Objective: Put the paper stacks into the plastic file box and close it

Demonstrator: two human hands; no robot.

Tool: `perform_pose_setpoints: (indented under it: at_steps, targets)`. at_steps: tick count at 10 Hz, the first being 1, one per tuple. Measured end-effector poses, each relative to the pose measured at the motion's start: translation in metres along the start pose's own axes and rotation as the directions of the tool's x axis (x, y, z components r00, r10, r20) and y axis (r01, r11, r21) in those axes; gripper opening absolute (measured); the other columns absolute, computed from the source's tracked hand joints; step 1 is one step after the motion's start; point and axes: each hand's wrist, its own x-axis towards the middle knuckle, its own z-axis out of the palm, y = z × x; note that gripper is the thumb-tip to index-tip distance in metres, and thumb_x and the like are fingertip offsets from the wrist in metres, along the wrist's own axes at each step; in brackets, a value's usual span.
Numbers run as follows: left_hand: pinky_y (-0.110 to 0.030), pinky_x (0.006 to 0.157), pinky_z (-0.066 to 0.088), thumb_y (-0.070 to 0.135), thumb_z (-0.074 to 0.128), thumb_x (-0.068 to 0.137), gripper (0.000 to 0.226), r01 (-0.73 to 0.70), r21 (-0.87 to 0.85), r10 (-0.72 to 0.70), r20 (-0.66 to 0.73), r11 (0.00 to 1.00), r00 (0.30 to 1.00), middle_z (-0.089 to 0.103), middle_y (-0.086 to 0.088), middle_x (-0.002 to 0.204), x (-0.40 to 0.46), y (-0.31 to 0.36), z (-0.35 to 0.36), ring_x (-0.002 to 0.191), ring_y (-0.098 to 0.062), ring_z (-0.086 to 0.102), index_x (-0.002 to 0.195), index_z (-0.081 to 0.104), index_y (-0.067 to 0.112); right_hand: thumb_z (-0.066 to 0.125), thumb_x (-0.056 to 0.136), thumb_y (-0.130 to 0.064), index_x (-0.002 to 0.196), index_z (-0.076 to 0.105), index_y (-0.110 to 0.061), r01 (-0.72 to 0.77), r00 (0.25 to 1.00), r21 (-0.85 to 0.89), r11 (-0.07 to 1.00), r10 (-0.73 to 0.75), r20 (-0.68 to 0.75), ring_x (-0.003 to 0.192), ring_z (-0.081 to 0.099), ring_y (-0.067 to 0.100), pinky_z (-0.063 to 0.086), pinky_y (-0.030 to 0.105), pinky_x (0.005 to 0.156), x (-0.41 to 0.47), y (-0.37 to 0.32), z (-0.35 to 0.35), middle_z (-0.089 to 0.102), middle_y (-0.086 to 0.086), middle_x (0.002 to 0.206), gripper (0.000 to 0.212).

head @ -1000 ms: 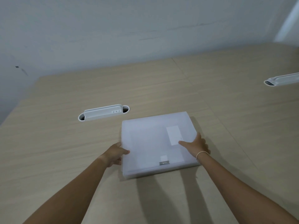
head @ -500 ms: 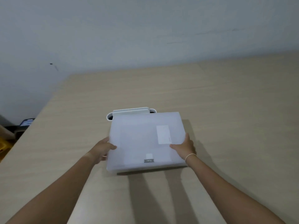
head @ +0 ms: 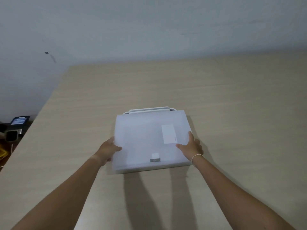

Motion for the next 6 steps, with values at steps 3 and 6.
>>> perform_pose_setpoints:
  at_steps: [3,6]
  targets:
    - [-0.039,0.085,0.048,0.004,0.059,0.079,0.068,-0.109,0.231,0.128,-0.069,0.967,0.989,0.053,-0.015,0.132,-0.001,0.006,0.001,0.112,-0.035,0.054,0.142,0.036,0.020,0.061,0.080,-0.047,0.147,0.016,-0.029,0.063,0.998,0.003,0.998,-0.063,-0.014,0.135,0.033,0.032,0.035,0.045,0.107,-0.005,0.001,-0.006,0.020,0.008,0.154,0.083]
    - [-0.042,0.115,0.025,0.035,0.046,0.094,0.068,-0.192,0.805,0.443,-0.097,0.562,0.891,0.020,-0.011,0.159,-0.050,0.070,0.030,0.144,-0.031,0.022,0.152,0.013,0.018,0.049,0.085,-0.051,0.147,0.016,-0.028,0.470,0.878,-0.184,0.863,-0.479,-0.005,0.145,0.013,0.028,0.020,0.043,0.116,-0.022,-0.030,-0.064,0.011,0.006,0.158,0.074]
